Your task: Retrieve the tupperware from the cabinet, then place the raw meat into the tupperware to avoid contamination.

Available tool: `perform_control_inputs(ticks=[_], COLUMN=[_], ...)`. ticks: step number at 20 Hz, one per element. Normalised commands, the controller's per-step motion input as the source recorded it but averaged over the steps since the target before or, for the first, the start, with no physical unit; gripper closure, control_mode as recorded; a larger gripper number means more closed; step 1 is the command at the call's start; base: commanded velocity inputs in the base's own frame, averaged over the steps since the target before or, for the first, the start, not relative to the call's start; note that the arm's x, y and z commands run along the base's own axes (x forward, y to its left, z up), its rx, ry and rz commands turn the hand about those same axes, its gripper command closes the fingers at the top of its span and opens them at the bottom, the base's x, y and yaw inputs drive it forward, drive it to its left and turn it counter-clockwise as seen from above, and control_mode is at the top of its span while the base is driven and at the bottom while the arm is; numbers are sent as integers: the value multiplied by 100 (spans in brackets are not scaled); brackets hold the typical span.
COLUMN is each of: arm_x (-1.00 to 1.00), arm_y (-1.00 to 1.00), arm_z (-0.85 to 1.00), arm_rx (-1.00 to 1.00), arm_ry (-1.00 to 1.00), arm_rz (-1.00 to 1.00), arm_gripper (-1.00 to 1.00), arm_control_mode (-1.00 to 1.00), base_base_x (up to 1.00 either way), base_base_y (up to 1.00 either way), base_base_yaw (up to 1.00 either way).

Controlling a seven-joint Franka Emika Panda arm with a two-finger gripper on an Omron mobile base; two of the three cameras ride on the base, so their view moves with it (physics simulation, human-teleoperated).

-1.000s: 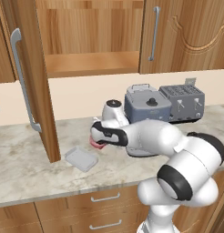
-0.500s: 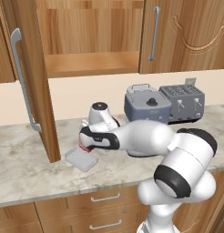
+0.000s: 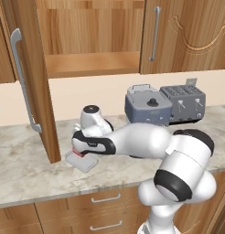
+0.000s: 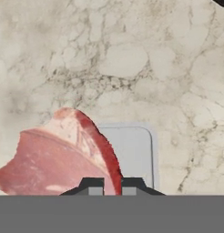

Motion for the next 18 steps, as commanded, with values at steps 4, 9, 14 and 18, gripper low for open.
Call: perform_control_inputs(ticks=[4, 9, 14, 18], arm_x=[5, 7, 0, 0], arm_y=[18, 16, 3, -4], arm_z=[-11, -20, -15, -12], arm_rx=[-1, -5, -5, -1], arm_ry=[4, 8, 12, 11], arm_rz=[0, 0, 0, 0], arm_gripper=[100, 100, 100, 100], arm_control_mode=[-100, -100, -100, -100], base_base_x=[0, 0, 0, 0], base_base_y=[0, 0, 0, 0], base_base_yaw=[0, 0, 0, 0])
